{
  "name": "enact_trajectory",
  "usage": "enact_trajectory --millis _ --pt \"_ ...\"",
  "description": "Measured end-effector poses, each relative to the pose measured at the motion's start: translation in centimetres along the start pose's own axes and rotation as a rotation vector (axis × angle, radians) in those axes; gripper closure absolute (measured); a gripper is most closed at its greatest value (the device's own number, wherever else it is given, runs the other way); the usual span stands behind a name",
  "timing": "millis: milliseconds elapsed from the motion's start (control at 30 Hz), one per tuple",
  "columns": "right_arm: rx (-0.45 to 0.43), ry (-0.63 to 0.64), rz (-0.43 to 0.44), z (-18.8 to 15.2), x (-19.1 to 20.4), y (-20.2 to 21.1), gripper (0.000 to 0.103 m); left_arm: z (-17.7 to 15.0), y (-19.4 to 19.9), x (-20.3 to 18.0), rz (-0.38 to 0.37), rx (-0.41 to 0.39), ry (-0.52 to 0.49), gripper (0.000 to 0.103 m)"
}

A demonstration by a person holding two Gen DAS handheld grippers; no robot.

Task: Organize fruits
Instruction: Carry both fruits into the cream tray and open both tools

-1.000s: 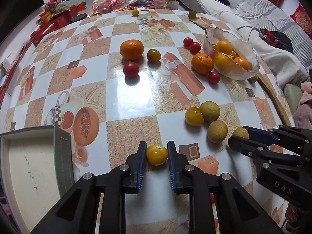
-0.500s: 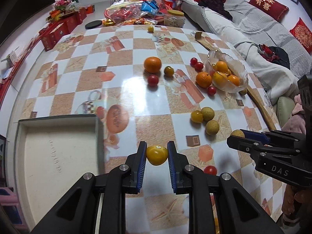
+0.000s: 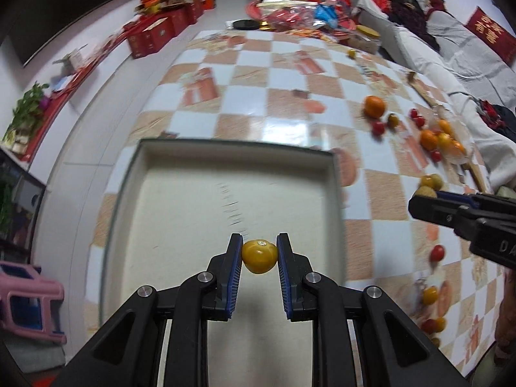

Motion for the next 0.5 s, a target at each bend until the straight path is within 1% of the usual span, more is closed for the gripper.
enact_trajectory --millis 167,267,433,500 --pt "0.041 0.047 0.034 1.3 4.2 -3.3 0.073 -1.2 -1.6 4.1 0.048 0.042 0.054 0.08" --pt "0.075 0.062 0.034 1.6 5.6 -5.2 0.073 -1.9 -2.3 5.4 0.061 0.057 0.071 0.08" --pt "0.125 0.088 -0.003 1.7 6.4 -7.9 0.073 -2.6 -3.0 6.2 0.07 0.066 0.076 0.08" --pt "0.132 0.118 -0.018 1.8 6.9 -8.4 0.073 -2.7 -3.2 6.2 0.075 0.066 0.066 0.08"
Point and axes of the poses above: each gripper's, at about its wrist camera, not at the fingertips, and y roughly against the way its jaws point, x to its left, z to its top, the point moved 10 cm from there along -y, roughly the way its jaws point, and after that the axes turned 9 degrees about y, right-handed, at the moved point
